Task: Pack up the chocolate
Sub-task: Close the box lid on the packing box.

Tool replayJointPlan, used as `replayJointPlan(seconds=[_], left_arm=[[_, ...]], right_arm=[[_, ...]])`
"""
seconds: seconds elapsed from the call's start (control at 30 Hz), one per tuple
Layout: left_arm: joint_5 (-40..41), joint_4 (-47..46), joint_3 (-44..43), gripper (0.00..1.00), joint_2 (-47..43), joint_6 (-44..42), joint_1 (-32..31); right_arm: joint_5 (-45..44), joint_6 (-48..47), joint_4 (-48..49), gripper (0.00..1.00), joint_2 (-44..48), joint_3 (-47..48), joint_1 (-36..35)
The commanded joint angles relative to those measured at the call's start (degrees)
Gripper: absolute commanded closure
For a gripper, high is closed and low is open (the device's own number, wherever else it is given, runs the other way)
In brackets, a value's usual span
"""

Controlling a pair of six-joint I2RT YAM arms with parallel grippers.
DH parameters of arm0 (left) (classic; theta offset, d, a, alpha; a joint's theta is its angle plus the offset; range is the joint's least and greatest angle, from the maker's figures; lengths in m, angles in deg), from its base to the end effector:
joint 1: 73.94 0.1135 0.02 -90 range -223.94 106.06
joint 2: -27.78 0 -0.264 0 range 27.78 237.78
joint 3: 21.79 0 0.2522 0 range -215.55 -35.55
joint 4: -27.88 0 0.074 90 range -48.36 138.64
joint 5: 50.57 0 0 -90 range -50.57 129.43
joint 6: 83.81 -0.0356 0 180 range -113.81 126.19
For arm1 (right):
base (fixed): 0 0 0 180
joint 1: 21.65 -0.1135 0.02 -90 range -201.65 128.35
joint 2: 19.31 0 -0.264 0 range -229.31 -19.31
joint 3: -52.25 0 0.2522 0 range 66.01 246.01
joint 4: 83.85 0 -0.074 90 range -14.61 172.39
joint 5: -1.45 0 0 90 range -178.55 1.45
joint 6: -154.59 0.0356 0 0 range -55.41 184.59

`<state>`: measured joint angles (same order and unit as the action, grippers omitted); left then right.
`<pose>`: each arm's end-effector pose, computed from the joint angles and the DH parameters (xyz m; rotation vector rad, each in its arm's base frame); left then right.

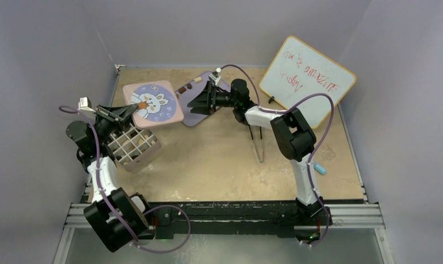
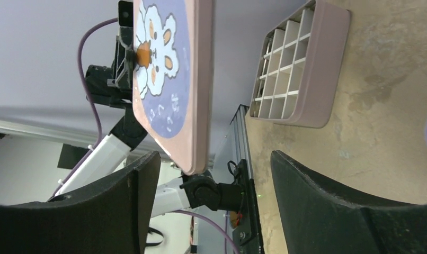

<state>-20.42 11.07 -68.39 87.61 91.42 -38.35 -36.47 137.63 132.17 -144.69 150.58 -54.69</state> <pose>0.2005 0.1056 0.2898 -0.8395 1.5200 -1.4351 0.3973 0.2919 0.2290 -0.3216 1.8696 2.0238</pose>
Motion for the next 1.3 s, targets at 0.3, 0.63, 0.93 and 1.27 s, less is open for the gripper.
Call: replayJointPlan(seconds=[0.3,0.63,0.93,1.27], left_arm=[[0.9,-15.8,4.1,1.0,-1.4,12.0,-2.4],[1.5,-17.0,6.2,1.0,-0.9,12.5,-2.7],[4.5,4.8,2.1,0.77,-3.4,-3.5,-2.0],[33.6,49.0,-14.1,0.39,-7.0,-30.9,-0.6]], right_arm=[[3.9,9.2,14.8,0.26,1.1,2.9,-2.0],[3.0,9.2,13.4,0.48,2.8,2.0,-3.7],[1.5,11.8,16.5,0.94,3.6,2.0,-3.7],[-1.9,8.7,11.1,1.0,2.8,4.7,-3.5]])
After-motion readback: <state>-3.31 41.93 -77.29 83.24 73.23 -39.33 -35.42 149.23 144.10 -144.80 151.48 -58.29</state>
